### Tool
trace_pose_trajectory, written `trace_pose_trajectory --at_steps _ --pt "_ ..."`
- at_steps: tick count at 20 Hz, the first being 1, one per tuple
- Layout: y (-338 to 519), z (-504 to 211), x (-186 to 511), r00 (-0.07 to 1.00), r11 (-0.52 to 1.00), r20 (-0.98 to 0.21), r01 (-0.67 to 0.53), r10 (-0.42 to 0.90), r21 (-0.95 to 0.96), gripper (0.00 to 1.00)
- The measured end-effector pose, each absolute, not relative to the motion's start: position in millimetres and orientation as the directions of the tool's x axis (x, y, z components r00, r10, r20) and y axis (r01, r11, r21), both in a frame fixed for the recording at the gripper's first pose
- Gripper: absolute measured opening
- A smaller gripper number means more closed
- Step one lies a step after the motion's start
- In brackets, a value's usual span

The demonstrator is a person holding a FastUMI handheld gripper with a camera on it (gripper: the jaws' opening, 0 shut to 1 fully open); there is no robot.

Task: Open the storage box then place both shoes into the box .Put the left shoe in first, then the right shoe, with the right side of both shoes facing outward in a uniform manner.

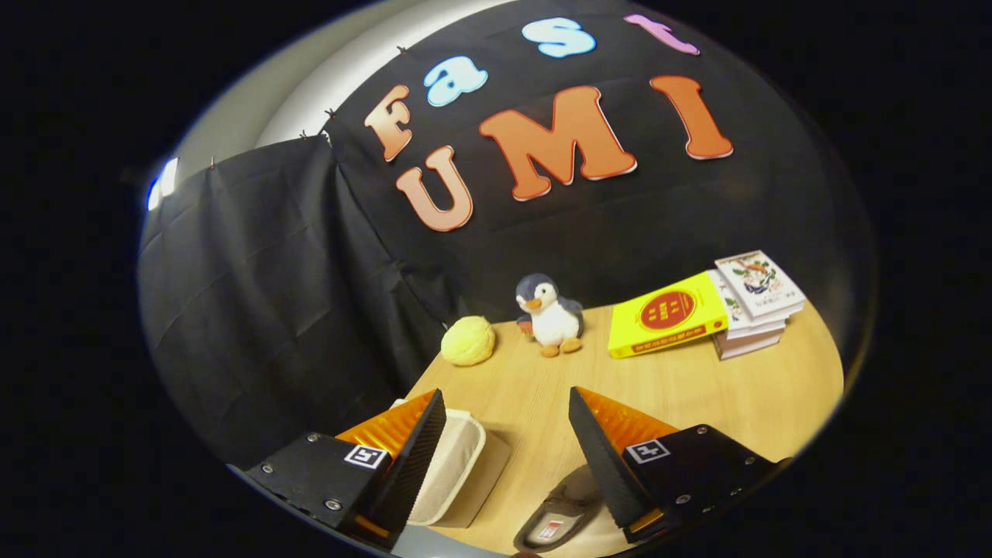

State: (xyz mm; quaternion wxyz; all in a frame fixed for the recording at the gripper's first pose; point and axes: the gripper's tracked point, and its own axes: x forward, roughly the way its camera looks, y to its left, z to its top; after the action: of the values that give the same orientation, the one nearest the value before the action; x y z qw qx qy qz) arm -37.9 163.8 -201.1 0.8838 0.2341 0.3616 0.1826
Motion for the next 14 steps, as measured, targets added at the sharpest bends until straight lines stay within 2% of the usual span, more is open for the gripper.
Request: trace_pose_trajectory --at_steps 4,14 --pt "199 -225 -58 0.565 0.753 -0.581 -0.115 0.586 0.647 0.96" --pt "262 -288 -115 0.301 0.687 -0.637 -0.096 0.709 0.72 0.96"
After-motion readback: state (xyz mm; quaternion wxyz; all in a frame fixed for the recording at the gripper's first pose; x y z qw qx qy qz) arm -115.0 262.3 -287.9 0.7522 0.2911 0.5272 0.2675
